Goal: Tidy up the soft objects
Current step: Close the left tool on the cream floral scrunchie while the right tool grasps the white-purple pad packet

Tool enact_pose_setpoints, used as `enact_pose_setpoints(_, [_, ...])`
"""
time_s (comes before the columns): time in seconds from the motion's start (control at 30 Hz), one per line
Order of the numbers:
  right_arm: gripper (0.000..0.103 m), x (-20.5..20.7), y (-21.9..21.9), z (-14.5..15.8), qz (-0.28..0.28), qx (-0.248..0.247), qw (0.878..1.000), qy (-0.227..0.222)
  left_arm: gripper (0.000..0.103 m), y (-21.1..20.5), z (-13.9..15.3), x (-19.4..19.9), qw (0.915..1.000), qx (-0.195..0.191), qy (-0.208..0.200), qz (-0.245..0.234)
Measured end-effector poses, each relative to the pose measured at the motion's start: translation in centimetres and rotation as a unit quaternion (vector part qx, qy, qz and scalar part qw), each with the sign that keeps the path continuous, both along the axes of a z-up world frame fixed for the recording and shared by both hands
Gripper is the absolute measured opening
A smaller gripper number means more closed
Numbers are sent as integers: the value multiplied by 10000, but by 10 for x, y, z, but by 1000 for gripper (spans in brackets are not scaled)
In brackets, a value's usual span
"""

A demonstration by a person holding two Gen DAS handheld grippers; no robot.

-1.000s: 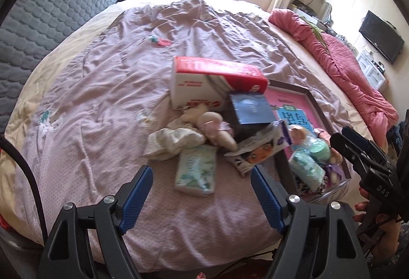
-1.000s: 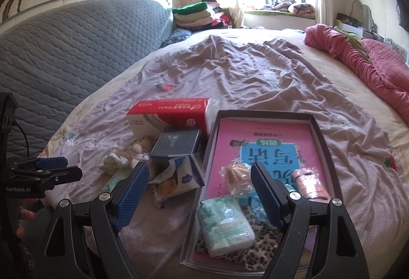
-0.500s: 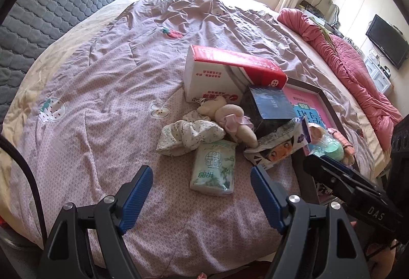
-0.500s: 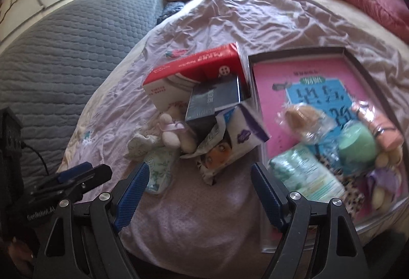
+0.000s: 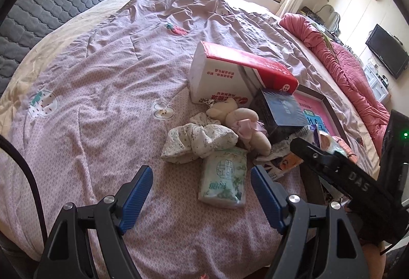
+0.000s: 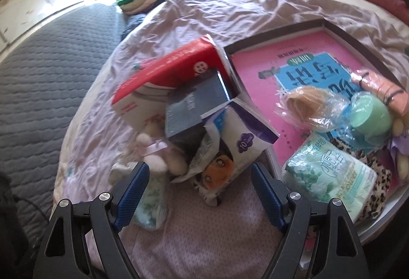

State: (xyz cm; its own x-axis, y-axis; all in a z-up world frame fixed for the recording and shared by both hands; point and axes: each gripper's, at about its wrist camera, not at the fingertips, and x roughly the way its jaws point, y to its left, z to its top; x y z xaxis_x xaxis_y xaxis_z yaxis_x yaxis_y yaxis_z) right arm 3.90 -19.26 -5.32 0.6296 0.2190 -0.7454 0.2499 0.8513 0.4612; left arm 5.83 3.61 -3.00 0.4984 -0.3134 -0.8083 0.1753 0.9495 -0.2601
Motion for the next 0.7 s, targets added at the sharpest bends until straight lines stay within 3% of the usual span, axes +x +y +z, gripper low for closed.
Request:
enact_pose_setpoints(0.3, [82, 15, 6, -5, -577, -268, 9979, 97, 78, 6, -15, 21, 9997, -223, 72, 74])
enact_pose_setpoints(0.47, [81, 29, 18, -16, -543, -543, 9966, 300, 78, 9, -24, 30, 9994, -274, 135, 135])
enact_pose_setpoints(0.57, [76, 31, 24, -21, -425, -844, 9953, 196, 78, 11, -28, 34, 9993, -303, 168, 125])
enact_pose_setpoints(0.7, [58, 35, 29, -22, -54, -1085, 9941, -30, 78, 9, -33, 41, 9993, -309, 182, 87])
